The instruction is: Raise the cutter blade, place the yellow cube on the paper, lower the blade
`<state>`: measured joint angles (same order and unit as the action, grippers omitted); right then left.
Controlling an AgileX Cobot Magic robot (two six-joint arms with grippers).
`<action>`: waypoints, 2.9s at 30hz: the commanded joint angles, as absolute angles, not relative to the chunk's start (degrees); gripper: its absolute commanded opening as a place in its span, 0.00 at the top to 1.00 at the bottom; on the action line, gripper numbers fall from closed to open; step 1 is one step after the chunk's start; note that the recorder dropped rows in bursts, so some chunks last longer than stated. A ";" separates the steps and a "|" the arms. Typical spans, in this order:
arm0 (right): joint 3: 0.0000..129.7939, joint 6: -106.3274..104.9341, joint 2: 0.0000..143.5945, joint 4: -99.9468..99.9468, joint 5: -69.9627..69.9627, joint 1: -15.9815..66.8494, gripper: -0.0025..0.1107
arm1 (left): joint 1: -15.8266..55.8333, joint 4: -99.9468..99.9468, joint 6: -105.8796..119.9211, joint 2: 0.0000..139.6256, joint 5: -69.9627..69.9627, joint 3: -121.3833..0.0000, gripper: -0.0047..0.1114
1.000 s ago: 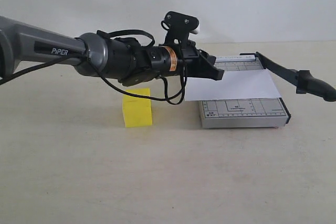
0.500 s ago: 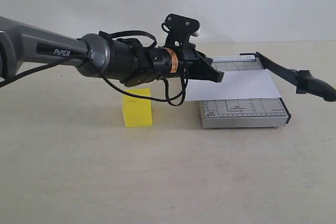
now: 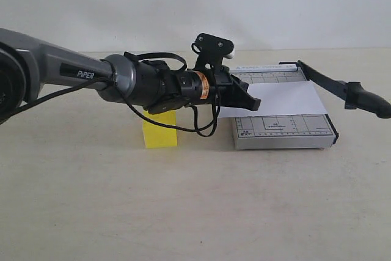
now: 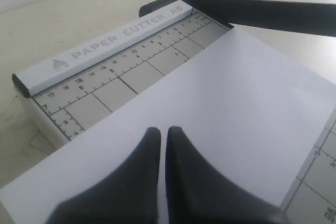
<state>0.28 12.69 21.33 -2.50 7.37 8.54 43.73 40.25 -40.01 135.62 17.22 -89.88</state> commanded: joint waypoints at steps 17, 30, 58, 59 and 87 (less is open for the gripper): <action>0.00 12.77 21.12 -2.49 7.30 8.49 0.98 | 44.27 39.68 -41.23 138.36 23.17 -90.65 0.92; 0.00 12.77 21.12 -2.49 7.30 8.49 0.98 | 46.53 40.44 -40.61 138.91 18.67 -95.37 0.92; 0.00 12.77 21.12 -2.49 7.29 8.59 0.98 | 46.30 45.90 -40.28 134.78 4.40 -95.37 0.92; 0.00 12.77 21.12 -2.49 7.29 8.59 0.98 | 46.30 45.90 -40.28 135.04 4.41 -95.37 0.92; 0.00 12.77 21.12 -2.61 7.50 8.59 0.98 | 46.67 44.83 -44.14 141.62 13.37 -96.84 0.92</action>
<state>0.28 12.69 21.33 -2.50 7.26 8.54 46.19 45.34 -43.40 140.14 14.29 -96.11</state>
